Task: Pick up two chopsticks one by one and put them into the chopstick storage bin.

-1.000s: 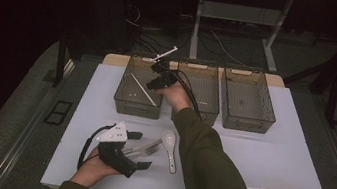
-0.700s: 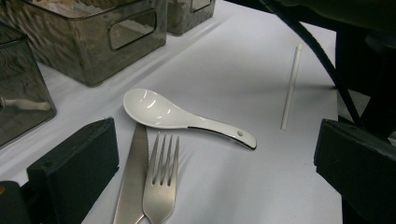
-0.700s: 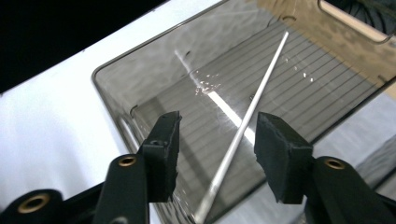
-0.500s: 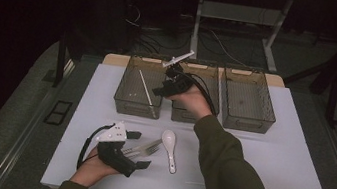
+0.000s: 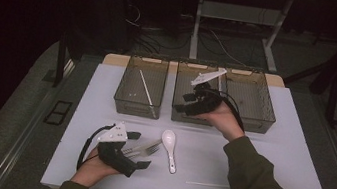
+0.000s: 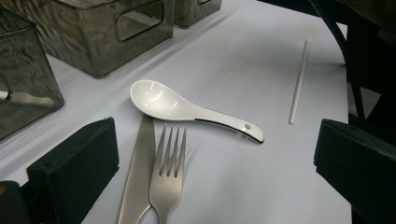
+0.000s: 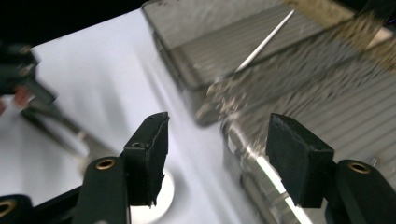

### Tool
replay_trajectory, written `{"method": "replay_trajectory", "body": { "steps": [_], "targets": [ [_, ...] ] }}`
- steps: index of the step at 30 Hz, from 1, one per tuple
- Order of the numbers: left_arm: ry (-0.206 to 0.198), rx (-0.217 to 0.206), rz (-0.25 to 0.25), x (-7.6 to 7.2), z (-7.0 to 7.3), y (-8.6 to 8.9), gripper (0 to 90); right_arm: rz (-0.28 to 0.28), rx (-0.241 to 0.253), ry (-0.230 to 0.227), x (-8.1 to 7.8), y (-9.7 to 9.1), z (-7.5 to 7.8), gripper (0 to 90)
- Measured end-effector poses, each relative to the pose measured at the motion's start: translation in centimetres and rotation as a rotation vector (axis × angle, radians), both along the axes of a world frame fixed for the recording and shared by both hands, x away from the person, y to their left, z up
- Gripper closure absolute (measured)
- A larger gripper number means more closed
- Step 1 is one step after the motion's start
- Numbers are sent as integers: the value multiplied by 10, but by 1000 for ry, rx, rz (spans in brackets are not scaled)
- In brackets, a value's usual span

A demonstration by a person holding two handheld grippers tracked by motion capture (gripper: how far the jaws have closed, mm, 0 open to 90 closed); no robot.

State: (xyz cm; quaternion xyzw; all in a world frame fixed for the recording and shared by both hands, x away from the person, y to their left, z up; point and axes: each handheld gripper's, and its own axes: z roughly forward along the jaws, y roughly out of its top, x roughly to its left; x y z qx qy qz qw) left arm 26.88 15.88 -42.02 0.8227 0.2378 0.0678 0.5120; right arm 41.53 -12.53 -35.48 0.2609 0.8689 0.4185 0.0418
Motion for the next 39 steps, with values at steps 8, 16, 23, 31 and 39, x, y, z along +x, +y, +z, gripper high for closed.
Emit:
{"method": "replay_trajectory", "body": {
  "steps": [8, 16, 23, 31, 39],
  "targets": [
    [6, 3, 4, 0, -1, 0, 0, 23, 9, 6, -26, -39, -12, 477],
    [7, 6, 9, 1, -2, 0, 0, 44, -16, 11, -55, -77, -28, 577],
    [7, 9, 10, 0, -2, 0, 0, 50, -19, 39, -81, -102, -40, 660],
    [7, 9, 11, 0, -2, 0, 0, 124, -38, 49, -113, -108, -53, 710],
    [7, 12, 8, 0, -2, -1, 0, 253, -90, 30, -129, -85, -66, 741]
  ]
}}
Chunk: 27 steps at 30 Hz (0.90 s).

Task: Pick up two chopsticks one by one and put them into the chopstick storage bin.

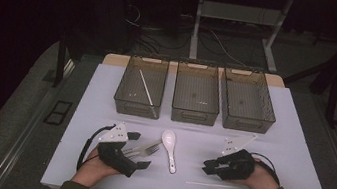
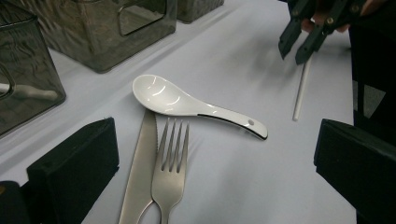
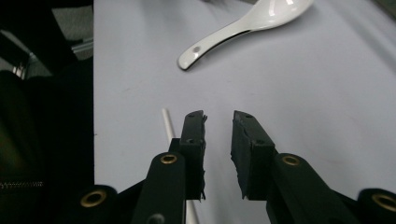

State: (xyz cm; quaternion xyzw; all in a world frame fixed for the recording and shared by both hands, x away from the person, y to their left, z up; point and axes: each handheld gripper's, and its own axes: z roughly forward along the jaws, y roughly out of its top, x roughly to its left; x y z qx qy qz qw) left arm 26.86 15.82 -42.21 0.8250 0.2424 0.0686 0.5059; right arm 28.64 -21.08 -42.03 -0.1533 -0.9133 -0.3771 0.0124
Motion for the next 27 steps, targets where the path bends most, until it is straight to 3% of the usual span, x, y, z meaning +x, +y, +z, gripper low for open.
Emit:
{"method": "replay_trajectory", "body": {
  "steps": [10, 17, 22, 27],
  "targets": [
    [0, -1, -2, 0, 0, 0, 0, 105, -54, 4, -11, 29, -15, 766],
    [-1, 2, -1, 0, 0, -1, 0, 129, -98, -17, -13, 36, -21, 791],
    [-2, 1, -2, 0, 0, -1, 0, 139, -106, -52, -15, 37, -21, 847],
    [-3, 1, -2, 0, 1, 0, 0, 145, -107, -54, -14, 37, -21, 855]
  ]
}}
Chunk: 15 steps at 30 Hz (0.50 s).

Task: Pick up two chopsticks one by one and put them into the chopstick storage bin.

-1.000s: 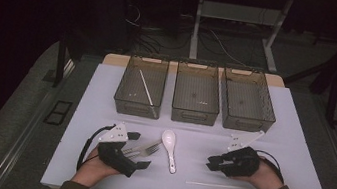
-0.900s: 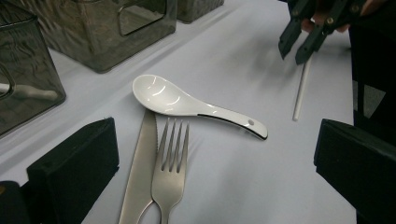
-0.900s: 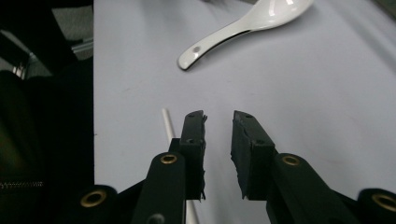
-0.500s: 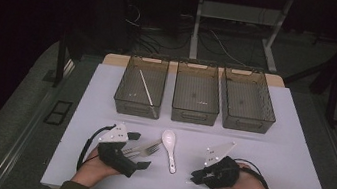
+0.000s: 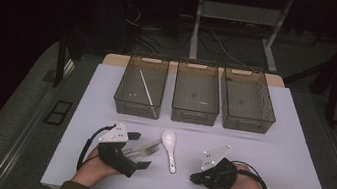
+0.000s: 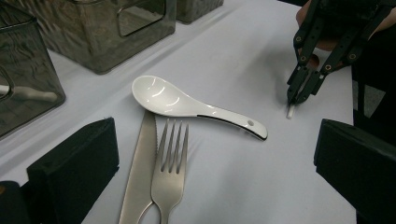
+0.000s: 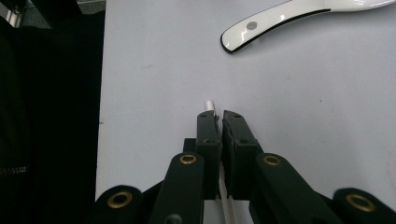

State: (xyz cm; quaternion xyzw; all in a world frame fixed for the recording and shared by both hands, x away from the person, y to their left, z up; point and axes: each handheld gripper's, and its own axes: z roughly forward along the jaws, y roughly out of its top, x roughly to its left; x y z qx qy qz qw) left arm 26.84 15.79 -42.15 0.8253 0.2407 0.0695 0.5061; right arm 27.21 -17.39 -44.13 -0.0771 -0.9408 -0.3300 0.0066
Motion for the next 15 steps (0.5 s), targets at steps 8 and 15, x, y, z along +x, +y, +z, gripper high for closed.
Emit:
{"method": "replay_trajectory", "body": {
  "steps": [8, 15],
  "targets": [
    [0, 0, 1, 0, 0, 0, 0, -87, 31, -5, 16, -9, 7, 859],
    [1, 0, 1, 0, 0, 0, 0, -223, 26, -19, 45, -14, 9, 861]
  ]
}}
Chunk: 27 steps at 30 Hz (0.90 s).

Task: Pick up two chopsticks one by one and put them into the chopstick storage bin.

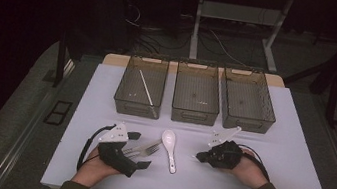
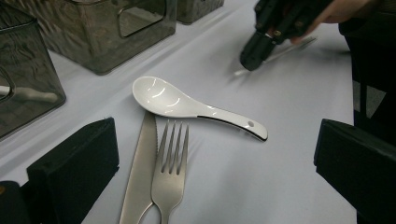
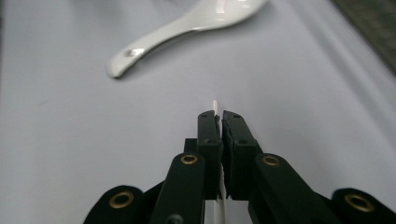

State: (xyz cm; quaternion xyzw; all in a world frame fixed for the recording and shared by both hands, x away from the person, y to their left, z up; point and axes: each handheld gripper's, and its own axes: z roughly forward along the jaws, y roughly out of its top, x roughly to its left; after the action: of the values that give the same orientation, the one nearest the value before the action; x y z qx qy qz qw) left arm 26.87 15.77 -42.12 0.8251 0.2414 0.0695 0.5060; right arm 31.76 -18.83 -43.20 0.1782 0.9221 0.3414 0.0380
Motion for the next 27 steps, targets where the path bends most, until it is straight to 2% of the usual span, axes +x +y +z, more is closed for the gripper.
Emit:
{"method": "replay_trajectory", "body": {
  "steps": [5, 7, 12, 15, 16, 19, 23, 27],
  "targets": [
    [-1, 0, -1, 0, 0, 0, 0, -87, -18, -6, 16, -4, -3, 861],
    [-1, -2, 0, 0, 0, 0, 0, -118, -16, 10, 21, -4, -5, 861],
    [0, -3, 0, 0, 0, 0, 0, -135, -31, 7, 26, -4, -9, 860],
    [0, -2, -1, 0, 0, 0, 0, -140, -25, 11, 25, -4, -9, 851],
    [0, -4, -1, 0, 0, 0, 0, -144, -22, 11, 25, -4, -9, 802],
    [-2, -3, -2, 0, 0, 1, 0, -157, 3, 15, 23, -9, -4, 733],
    [-1, -4, -2, 0, 0, 0, 0, -175, 33, 11, 14, -25, 3, 672],
    [-2, -5, -1, 0, 0, 1, 0, -172, 22, 16, 0, -46, 6, 651]
  ]
}}
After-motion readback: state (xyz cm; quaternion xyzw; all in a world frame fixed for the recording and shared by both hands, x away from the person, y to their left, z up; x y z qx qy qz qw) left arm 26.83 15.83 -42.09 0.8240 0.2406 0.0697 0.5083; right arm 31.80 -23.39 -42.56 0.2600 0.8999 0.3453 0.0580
